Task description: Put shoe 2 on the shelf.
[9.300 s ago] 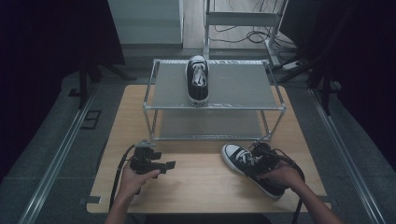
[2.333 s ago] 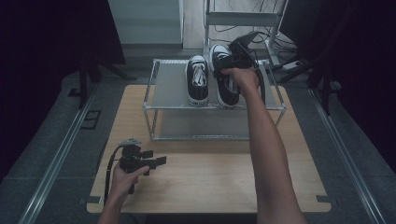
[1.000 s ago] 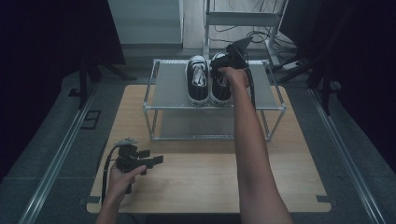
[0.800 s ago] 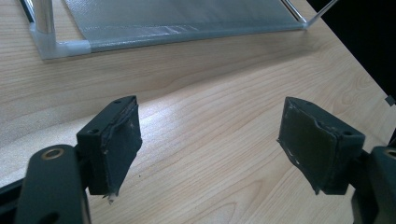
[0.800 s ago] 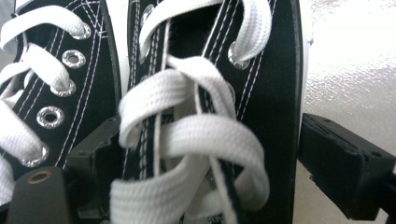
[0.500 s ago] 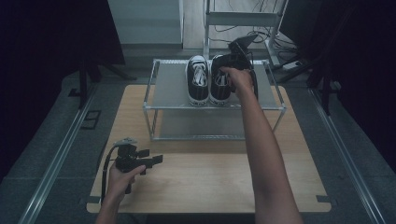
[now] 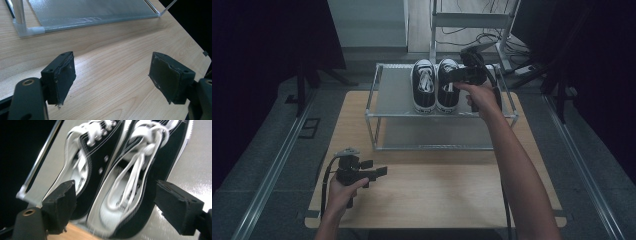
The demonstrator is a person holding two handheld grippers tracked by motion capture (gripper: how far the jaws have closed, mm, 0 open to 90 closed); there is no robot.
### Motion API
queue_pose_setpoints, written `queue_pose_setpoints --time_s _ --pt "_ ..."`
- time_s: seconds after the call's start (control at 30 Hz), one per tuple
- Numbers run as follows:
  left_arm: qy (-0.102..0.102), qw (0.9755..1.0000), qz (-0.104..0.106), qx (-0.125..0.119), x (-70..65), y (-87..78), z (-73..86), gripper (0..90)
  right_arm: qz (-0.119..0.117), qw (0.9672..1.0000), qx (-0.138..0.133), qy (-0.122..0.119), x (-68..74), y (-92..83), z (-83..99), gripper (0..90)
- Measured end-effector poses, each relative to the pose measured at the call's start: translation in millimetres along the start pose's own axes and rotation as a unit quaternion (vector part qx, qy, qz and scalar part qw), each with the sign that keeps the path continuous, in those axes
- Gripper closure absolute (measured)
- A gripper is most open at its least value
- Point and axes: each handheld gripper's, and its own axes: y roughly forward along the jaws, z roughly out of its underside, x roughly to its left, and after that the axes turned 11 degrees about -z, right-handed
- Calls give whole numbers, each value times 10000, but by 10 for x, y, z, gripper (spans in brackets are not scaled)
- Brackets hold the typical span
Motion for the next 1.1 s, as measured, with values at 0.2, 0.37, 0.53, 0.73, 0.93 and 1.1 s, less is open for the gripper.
queue_pose_setpoints --time_s 0.2,0.37,0.53,0.73,0.93,1.1 --pt "21 10000 3 41 -6 12 6 209 -391 9976 24 -576 78 -169 217 225" --pt "66 10000 1 69 -33 35 10 209 -746 9921 36 -1011 137 -283 447 235" --pt "116 9999 -4 110 -51 57 15 209 -1055 9846 -57 -1395 146 -404 733 238" --pt "185 9997 10 128 -82 57 18 209 -1257 9780 -170 -1658 49 -494 1119 240" --pt "251 9996 25 131 -110 55 20 209 -1404 9735 -357 -1768 -187 -545 1529 239" --pt "306 9994 5 156 -128 77 26 210 -1392 9716 -472 -1855 -403 -532 1818 240"
